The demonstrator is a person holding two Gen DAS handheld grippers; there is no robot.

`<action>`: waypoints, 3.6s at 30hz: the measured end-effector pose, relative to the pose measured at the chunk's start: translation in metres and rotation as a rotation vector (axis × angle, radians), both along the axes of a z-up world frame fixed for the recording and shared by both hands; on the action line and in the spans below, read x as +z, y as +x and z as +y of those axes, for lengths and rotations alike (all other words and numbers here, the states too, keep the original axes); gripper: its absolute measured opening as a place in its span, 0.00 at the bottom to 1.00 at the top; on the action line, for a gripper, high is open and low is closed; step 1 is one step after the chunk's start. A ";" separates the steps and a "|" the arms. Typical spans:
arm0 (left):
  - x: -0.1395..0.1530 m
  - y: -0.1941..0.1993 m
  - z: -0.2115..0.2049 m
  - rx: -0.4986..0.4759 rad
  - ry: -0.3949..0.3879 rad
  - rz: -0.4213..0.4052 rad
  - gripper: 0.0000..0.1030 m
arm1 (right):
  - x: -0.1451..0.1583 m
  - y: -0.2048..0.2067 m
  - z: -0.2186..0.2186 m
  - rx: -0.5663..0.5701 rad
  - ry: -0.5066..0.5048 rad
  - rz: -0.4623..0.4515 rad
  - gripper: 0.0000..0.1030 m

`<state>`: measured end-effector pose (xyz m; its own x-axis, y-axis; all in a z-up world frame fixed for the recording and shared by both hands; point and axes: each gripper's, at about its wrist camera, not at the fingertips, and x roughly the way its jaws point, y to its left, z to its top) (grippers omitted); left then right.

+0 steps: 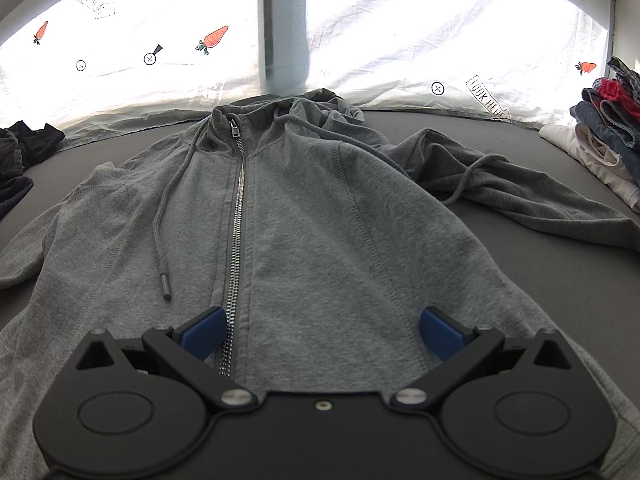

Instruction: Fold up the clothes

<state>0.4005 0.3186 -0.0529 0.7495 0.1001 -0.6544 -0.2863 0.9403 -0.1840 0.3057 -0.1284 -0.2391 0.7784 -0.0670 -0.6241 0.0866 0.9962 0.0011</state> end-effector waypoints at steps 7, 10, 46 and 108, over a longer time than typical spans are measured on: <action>0.073 -0.094 0.013 0.144 0.079 -0.200 0.02 | 0.000 0.000 0.000 0.001 0.003 -0.002 1.00; 0.041 -0.116 0.019 0.223 0.038 -0.076 0.02 | 0.000 0.000 0.000 0.000 0.004 -0.002 1.00; -0.088 -0.134 0.010 0.130 0.193 0.228 0.10 | 0.000 -0.001 0.001 0.001 0.000 -0.004 1.00; -0.071 -0.142 -0.360 -0.224 0.196 0.221 0.91 | 0.062 -0.054 -0.267 0.071 0.089 0.024 0.67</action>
